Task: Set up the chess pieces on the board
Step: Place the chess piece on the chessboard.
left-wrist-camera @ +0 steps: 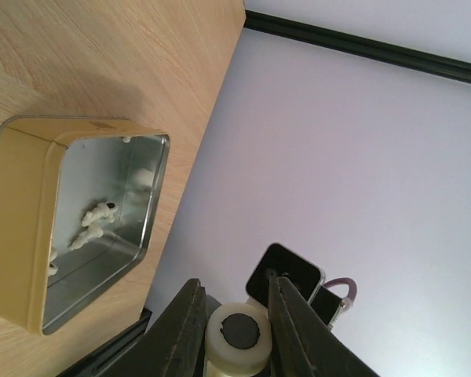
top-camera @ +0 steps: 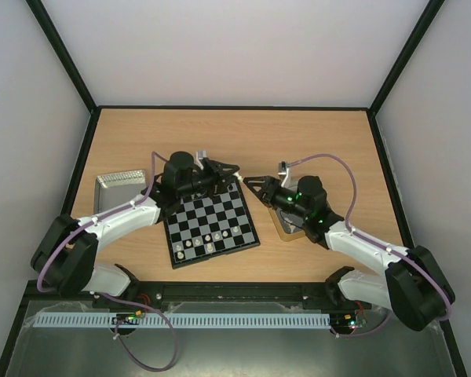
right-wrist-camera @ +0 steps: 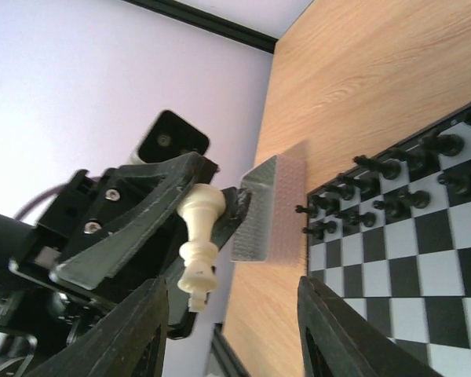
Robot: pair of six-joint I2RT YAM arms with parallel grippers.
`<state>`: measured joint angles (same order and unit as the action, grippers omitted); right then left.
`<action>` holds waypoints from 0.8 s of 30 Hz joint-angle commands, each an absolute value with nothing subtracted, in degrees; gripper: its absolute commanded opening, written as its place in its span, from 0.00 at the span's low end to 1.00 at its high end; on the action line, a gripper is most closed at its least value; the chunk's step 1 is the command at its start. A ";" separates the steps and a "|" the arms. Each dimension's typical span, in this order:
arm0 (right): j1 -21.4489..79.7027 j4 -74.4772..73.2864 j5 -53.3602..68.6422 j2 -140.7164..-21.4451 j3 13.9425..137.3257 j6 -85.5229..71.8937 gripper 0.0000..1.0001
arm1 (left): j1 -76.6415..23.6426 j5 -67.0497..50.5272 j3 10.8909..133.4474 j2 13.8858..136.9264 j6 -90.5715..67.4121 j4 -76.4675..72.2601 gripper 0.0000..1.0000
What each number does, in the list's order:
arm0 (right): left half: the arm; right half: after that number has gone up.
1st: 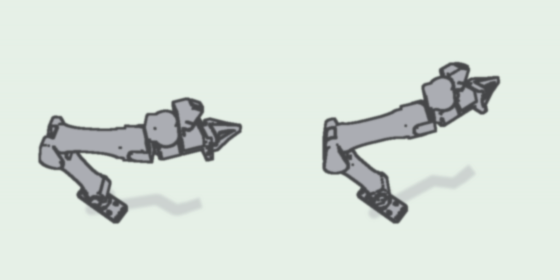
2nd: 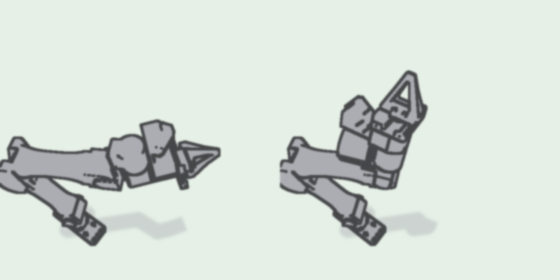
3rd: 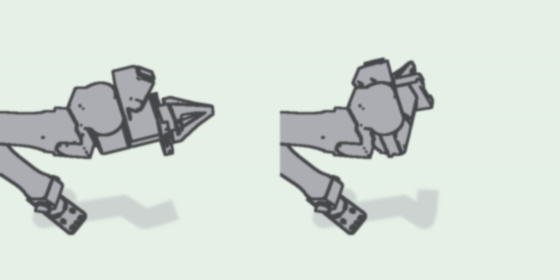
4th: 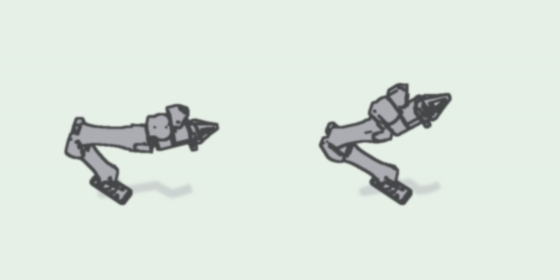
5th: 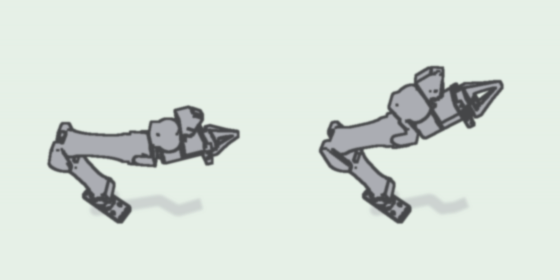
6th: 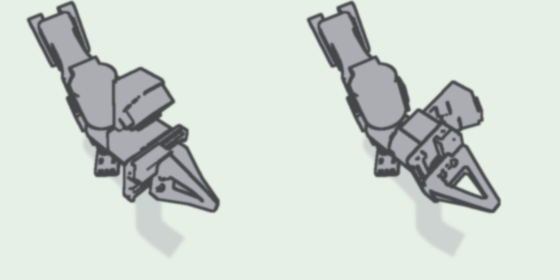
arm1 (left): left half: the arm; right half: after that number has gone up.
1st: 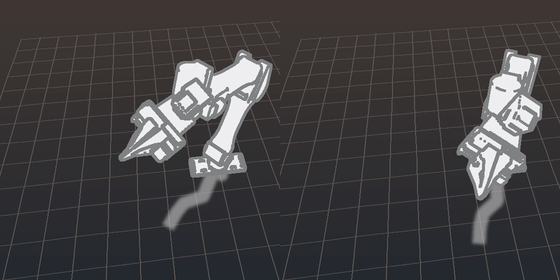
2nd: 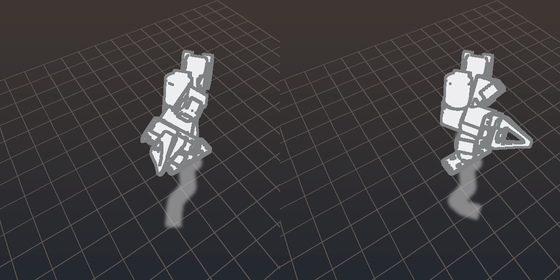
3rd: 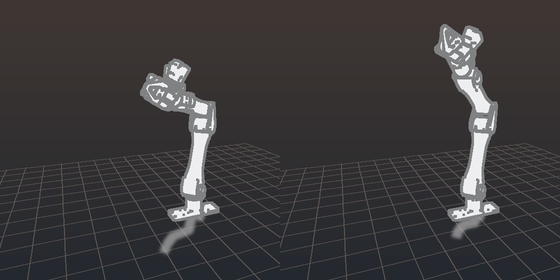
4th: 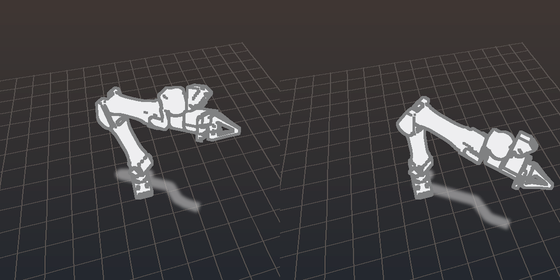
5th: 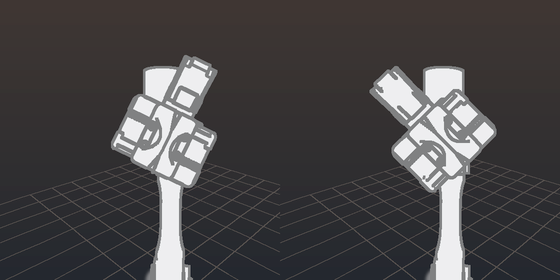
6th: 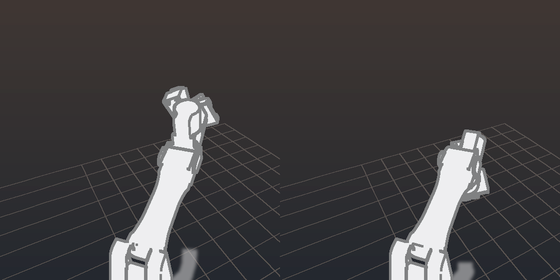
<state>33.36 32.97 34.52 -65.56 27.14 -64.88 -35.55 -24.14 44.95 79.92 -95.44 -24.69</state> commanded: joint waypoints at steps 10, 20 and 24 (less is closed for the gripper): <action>34.39 45.53 35.28 -68.50 27.05 -75.26 0.36 | -35.86 -21.96 45.62 79.91 -99.48 -27.51 0.12; 35.33 44.88 35.13 -71.06 30.06 -75.31 0.18 | -36.64 -22.79 44.26 79.99 -101.09 -28.90 0.12; 35.33 41.44 34.35 -70.44 31.59 -74.09 0.07 | -36.83 -23.20 43.56 79.79 -101.64 -29.28 0.12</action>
